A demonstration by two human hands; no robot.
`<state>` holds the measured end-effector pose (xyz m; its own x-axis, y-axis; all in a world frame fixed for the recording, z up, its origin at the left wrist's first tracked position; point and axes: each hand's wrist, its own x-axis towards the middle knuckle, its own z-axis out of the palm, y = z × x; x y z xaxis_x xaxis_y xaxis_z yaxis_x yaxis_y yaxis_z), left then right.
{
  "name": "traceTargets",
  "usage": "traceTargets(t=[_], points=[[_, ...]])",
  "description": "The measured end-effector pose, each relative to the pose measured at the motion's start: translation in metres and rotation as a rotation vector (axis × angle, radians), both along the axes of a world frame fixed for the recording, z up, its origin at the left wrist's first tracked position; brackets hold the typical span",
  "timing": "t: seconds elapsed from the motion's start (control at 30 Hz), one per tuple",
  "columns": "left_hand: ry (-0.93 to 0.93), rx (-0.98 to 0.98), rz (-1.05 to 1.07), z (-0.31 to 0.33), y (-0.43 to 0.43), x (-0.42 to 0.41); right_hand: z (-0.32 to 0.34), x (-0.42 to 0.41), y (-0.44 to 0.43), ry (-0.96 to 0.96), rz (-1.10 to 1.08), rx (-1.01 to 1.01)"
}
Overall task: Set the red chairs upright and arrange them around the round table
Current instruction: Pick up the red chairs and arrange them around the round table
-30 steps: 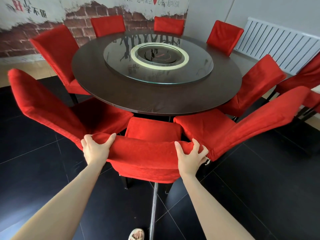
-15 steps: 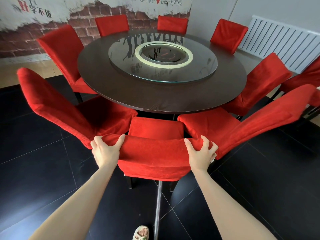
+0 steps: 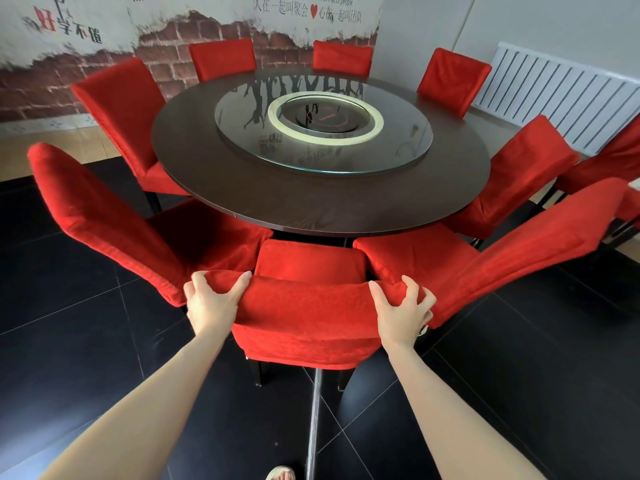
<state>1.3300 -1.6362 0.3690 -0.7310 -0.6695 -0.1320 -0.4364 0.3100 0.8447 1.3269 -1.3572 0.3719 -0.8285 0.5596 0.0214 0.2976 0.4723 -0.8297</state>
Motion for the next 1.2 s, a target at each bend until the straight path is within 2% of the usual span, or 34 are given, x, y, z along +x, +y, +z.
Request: traceTargets(t=[0.4, 0.97, 1.2], points=[[-0.014, -0.034, -0.035, -0.002, -0.014, -0.011, 0.003, -0.001, -0.011, 0.017, -0.008, -0.008], [-0.027, 0.022, -0.053, -0.001, -0.025, -0.004, 0.004, 0.002, -0.015, -0.062, -0.013, -0.009], [0.02, -0.005, -0.039, -0.002, -0.019, 0.011, 0.004, 0.007, -0.01, -0.046, -0.004, 0.006]])
